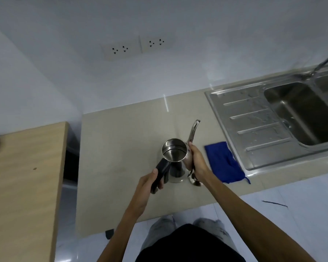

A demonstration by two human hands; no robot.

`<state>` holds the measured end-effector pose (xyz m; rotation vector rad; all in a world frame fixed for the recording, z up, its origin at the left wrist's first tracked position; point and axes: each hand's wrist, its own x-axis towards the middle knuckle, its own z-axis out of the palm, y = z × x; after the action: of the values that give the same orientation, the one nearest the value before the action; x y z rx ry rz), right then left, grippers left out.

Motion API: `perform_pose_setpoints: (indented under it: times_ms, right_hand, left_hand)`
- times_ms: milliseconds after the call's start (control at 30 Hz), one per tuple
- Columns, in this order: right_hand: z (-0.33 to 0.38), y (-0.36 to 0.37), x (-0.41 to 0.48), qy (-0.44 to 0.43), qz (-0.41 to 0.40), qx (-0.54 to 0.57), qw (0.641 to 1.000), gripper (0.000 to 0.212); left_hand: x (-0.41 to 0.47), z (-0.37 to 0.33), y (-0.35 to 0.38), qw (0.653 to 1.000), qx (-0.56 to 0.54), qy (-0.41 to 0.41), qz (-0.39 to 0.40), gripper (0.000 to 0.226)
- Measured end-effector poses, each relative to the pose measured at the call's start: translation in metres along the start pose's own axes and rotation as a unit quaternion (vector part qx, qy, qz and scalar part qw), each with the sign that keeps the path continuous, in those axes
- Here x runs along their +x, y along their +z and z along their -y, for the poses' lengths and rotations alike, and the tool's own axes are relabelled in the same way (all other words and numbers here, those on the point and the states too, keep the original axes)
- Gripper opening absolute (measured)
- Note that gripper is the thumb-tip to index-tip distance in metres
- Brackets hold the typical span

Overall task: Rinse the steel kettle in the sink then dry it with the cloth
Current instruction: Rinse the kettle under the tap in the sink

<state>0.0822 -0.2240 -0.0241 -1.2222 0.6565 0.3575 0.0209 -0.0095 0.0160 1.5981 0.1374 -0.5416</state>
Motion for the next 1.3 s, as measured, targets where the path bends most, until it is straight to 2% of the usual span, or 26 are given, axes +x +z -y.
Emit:
perform_pose_setpoints:
  times_ms: [200, 600, 900, 1033, 1300]
  right_hand:
    - [0.038, -0.104, -0.031, -0.044, -0.067, 0.048, 0.996, 0.048]
    - [0.071, -0.388, -0.119, -0.105, -0.173, 0.079, 0.976, 0.047]
    - [0.108, -0.546, -0.134, -0.141, -0.196, 0.056, 0.969, 0.045]
    - [0.131, -0.582, -0.123, -0.148, -0.189, 0.045, 0.970, 0.054]
    - [0.195, -0.639, -0.062, -0.146, -0.132, 0.053, 0.979, 0.039]
  left_hand:
    - [0.013, -0.036, 0.093, 0.988, 0.058, 0.035, 0.139, 0.068]
    - [0.002, -0.073, 0.375, 0.957, 0.082, 0.055, 0.272, 0.039]
    - [0.007, -0.083, 0.532, 0.952, 0.058, 0.065, 0.293, 0.030]
    - [0.027, -0.091, 0.572, 0.951, 0.064, 0.065, 0.295, 0.027]
    - [0.091, -0.119, 0.639, 0.964, 0.034, 0.043, 0.261, 0.029]
